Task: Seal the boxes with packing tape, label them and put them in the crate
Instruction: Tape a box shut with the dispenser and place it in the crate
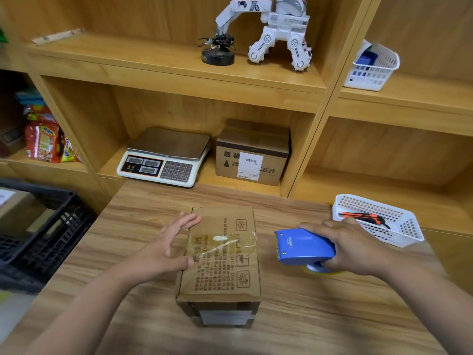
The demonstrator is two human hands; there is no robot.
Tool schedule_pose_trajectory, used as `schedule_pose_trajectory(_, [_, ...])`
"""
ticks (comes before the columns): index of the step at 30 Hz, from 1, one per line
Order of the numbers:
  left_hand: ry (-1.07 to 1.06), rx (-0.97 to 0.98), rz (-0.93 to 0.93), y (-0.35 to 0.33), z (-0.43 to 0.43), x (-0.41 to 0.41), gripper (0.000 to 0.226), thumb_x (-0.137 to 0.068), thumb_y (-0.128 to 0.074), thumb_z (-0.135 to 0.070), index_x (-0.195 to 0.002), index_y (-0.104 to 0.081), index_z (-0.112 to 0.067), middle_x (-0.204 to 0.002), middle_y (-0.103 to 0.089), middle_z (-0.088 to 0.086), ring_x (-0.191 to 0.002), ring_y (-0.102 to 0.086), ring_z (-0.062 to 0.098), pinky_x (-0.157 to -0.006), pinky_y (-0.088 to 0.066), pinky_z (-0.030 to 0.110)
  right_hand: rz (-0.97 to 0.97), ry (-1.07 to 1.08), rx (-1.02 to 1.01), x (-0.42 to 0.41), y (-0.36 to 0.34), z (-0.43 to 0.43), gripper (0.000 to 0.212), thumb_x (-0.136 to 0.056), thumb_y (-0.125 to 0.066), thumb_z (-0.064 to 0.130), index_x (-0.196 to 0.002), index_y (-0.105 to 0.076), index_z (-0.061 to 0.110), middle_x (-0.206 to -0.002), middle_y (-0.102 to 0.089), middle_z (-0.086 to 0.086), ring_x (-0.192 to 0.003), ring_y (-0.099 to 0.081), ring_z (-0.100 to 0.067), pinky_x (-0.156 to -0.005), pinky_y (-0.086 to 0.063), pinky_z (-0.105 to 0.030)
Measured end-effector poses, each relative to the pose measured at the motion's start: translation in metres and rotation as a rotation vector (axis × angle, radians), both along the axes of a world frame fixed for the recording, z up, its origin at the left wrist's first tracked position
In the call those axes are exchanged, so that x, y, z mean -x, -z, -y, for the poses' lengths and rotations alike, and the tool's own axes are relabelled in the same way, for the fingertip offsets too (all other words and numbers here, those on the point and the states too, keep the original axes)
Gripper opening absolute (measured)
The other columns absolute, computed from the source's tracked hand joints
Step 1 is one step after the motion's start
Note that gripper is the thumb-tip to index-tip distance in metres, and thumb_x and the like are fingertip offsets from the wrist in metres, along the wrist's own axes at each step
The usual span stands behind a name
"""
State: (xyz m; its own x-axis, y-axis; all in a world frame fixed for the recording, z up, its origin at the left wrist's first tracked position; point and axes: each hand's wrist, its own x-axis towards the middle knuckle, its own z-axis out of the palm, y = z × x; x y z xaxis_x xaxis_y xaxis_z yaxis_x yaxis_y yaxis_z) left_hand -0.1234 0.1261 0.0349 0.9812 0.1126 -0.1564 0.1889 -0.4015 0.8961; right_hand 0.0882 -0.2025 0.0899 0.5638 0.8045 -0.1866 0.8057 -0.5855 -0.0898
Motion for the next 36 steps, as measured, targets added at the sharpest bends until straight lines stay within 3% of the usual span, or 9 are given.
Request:
schedule_pose_trajectory(4, [-0.036, 0.085, -0.043, 0.003, -0.021, 0.018, 0.087, -0.057, -0.075, -0.057, -0.127, -0.025, -0.069, -0.146, -0.02, -0.035, -0.138, -0.005, -0.011, -0.11, -0.023, 0.032, -0.075, 0.001, -0.041, 0.012, 0.017, -0.029, 0.078, -0.063, -0.051, 0.068, -0.135, -0.024, 0.058, -0.101, -0.046, 0.026, -0.094, -0.043, -0.001, -0.091, -0.023, -0.02])
schedule_pose_trajectory(8, [-0.144, 0.2, -0.064, 0.009, -0.046, 0.041, 0.088, -0.057, -0.068, -0.04, -0.134, -0.028, -0.055, -0.134, -0.032, -0.045, -0.13, -0.027, -0.01, -0.09, -0.041, 0.024, -0.182, -0.027, -0.111, 0.033, 0.021, -0.067, 0.075, -0.072, -0.063, 0.056, -0.124, -0.011, 0.069, -0.103, -0.037, 0.036, -0.102, -0.036, 0.0, -0.089, -0.021, -0.017])
schedule_pose_trajectory(12, [-0.256, 0.261, -0.076, 0.024, -0.068, 0.06, 0.079, -0.069, -0.058, -0.013, -0.137, -0.028, -0.043, -0.136, -0.033, -0.032, -0.119, -0.034, -0.011, -0.081, -0.037, 0.016, -0.172, -0.055, -0.172, 0.064, 0.022, -0.107, 0.081, -0.077, -0.063, 0.056, -0.139, -0.012, 0.057, -0.119, -0.043, 0.028, -0.096, -0.029, 0.005, -0.087, -0.02, -0.02])
schedule_pose_trajectory(14, [-0.302, 0.323, -0.087, 0.036, -0.082, 0.06, 0.079, -0.068, -0.065, -0.014, -0.135, -0.028, -0.035, -0.145, -0.034, -0.014, -0.116, -0.037, -0.012, -0.082, -0.036, 0.012, -0.126, -0.064, -0.167, 0.078, 0.025, -0.124, 0.083, -0.076, -0.061, 0.061, -0.142, -0.011, 0.054, -0.119, -0.048, 0.016, -0.094, -0.033, 0.0, -0.089, -0.021, -0.021])
schedule_pose_trajectory(17, [-0.402, 0.361, -0.121, 0.048, -0.094, 0.051, 0.123, -0.042, -0.091, -0.037, -0.14, -0.02, -0.012, -0.15, -0.021, 0.006, -0.133, -0.029, 0.013, -0.106, -0.033, 0.025, -0.071, -0.066, -0.19, 0.092, 0.031, -0.145, 0.086, -0.074, -0.057, 0.068, -0.143, -0.009, 0.053, -0.113, -0.052, 0.011, -0.101, -0.045, -0.008, -0.093, -0.024, -0.025])
schedule_pose_trajectory(19, [-0.475, 0.341, -0.064, 0.066, -0.099, 0.06, 0.085, -0.08, -0.068, -0.041, -0.143, -0.026, -0.002, -0.152, -0.023, 0.015, -0.141, -0.023, 0.027, -0.115, -0.02, 0.034, -0.056, -0.066, -0.197, 0.1, 0.032, -0.154, 0.087, -0.074, -0.056, 0.069, -0.145, -0.009, 0.05, -0.111, -0.053, 0.01, -0.105, -0.048, -0.009, -0.092, -0.023, -0.026])
schedule_pose_trajectory(22, [-0.542, 0.34, -0.056, 0.117, -0.102, 0.059, 0.042, -0.103, -0.024, -0.011, -0.144, -0.017, -0.01, -0.152, -0.023, 0.018, -0.142, -0.022, 0.029, -0.114, -0.024, 0.032, -0.034, -0.052, -0.176, 0.111, 0.028, -0.161, 0.087, -0.077, -0.054, 0.066, -0.146, -0.006, 0.048, -0.108, -0.051, 0.01, -0.104, -0.047, -0.009, -0.092, -0.024, -0.026])
schedule_pose_trajectory(27, [-0.442, 0.548, -0.195, 0.089, -0.042, 0.047, 0.034, -0.101, -0.023, -0.032, -0.129, -0.042, -0.029, -0.124, -0.054, -0.012, -0.111, -0.051, 0.002, -0.083, -0.043, 0.009, -0.003, -0.036, -0.084, 0.12, 0.024, -0.155, 0.084, -0.08, -0.052, 0.06, -0.147, -0.004, 0.047, -0.114, -0.049, 0.01, -0.114, -0.044, -0.01, -0.087, -0.019, -0.026])
schedule_pose_trajectory(36, [-0.292, 0.523, -0.205, 0.104, -0.02, 0.031, 0.055, -0.084, -0.042, -0.069, -0.129, -0.047, -0.039, -0.141, -0.043, -0.014, -0.131, -0.036, 0.004, -0.115, -0.023, 0.032, -0.004, 0.008, 0.037, 0.122, 0.03, -0.137, 0.083, -0.08, -0.057, 0.055, -0.147, -0.009, 0.045, -0.117, -0.047, 0.007, -0.117, -0.044, -0.015, -0.084, -0.021, -0.029])
